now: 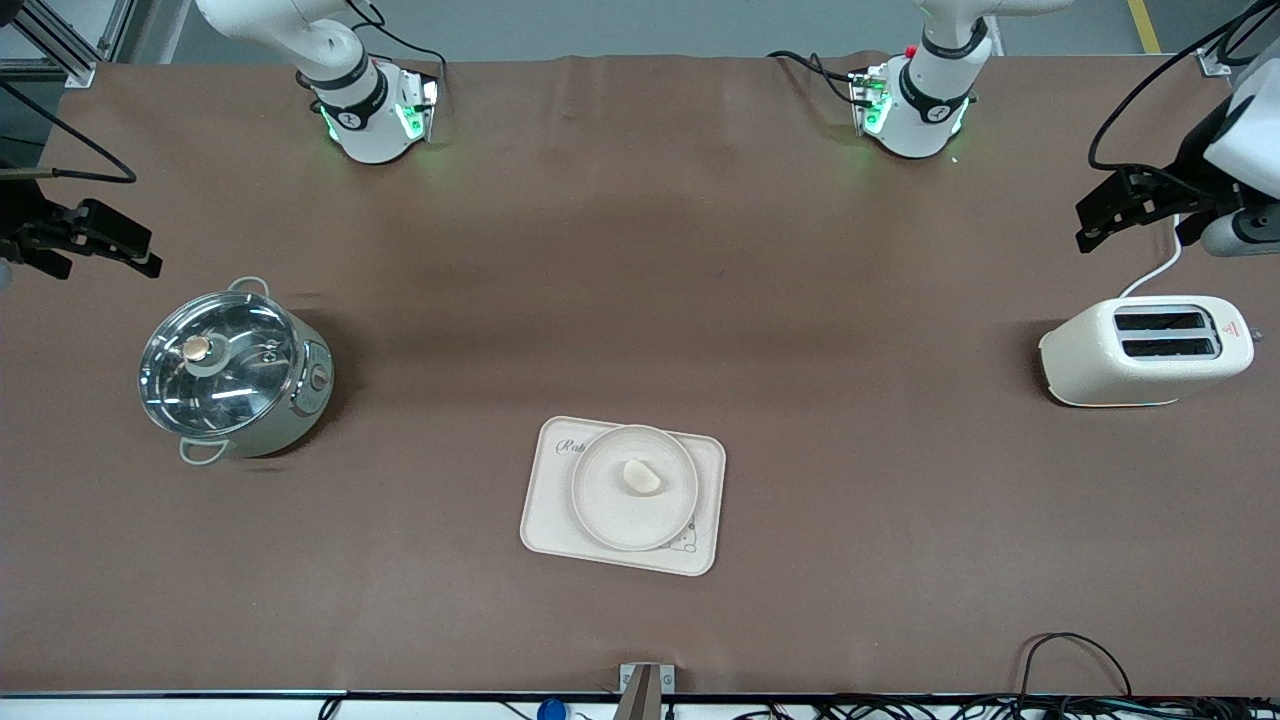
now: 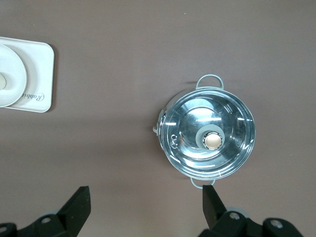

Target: Place bun in plate and plate on tray

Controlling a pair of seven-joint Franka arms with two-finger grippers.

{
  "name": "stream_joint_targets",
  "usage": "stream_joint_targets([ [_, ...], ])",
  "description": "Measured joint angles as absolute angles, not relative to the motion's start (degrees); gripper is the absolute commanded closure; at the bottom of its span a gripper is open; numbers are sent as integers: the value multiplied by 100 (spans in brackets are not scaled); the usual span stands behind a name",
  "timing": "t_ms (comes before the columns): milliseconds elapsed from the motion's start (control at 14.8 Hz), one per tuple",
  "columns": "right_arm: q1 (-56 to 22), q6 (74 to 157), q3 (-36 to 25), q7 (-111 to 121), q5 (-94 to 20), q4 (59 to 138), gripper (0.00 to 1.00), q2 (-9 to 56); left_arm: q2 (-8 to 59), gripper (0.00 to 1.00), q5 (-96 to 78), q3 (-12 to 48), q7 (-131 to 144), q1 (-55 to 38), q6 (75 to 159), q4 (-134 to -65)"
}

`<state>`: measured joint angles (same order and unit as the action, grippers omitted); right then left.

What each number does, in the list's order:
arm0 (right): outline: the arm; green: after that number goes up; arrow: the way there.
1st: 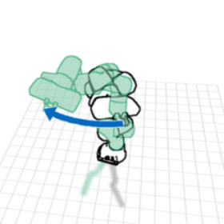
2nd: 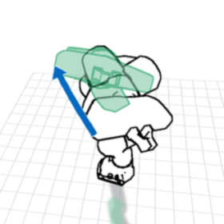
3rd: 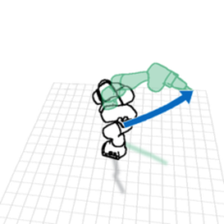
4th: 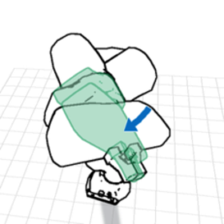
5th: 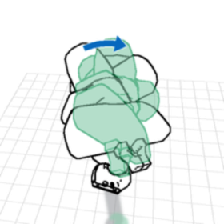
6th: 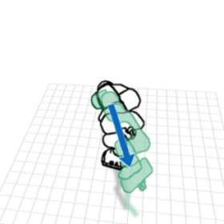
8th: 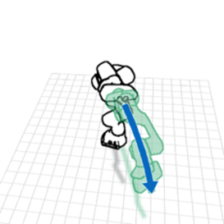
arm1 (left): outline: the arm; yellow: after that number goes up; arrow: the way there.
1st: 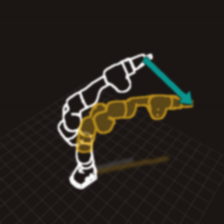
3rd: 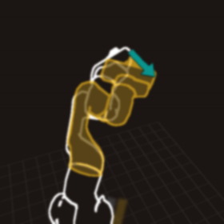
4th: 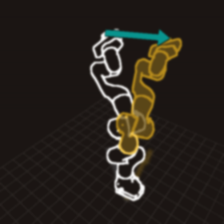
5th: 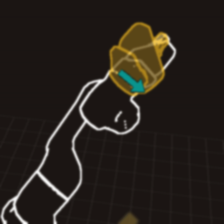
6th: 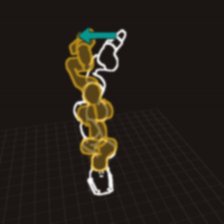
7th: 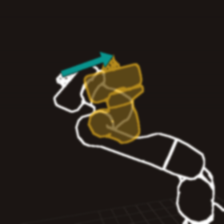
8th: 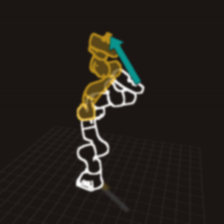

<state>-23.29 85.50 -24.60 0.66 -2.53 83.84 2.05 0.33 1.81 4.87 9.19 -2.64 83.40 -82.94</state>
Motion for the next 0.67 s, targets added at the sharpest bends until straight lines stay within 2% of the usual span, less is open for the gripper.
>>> stream_joint_targets([
  [337, -816, 8548, -962, 62, -239, 8377, 0, 206, -342, 0, 124, 498, 893, -287, 8327, -8811],
  [472, -523, 8547, -694, 62, -236, 8387, 0, 206, -482, 0, 123, 505, 873, -286, 8327, -8982],
  [675, -421, 8539, -627, 58, -226, 8447, 0, 185, -612, 0, 123, 505, 848, -284, 8328, -9080],
])
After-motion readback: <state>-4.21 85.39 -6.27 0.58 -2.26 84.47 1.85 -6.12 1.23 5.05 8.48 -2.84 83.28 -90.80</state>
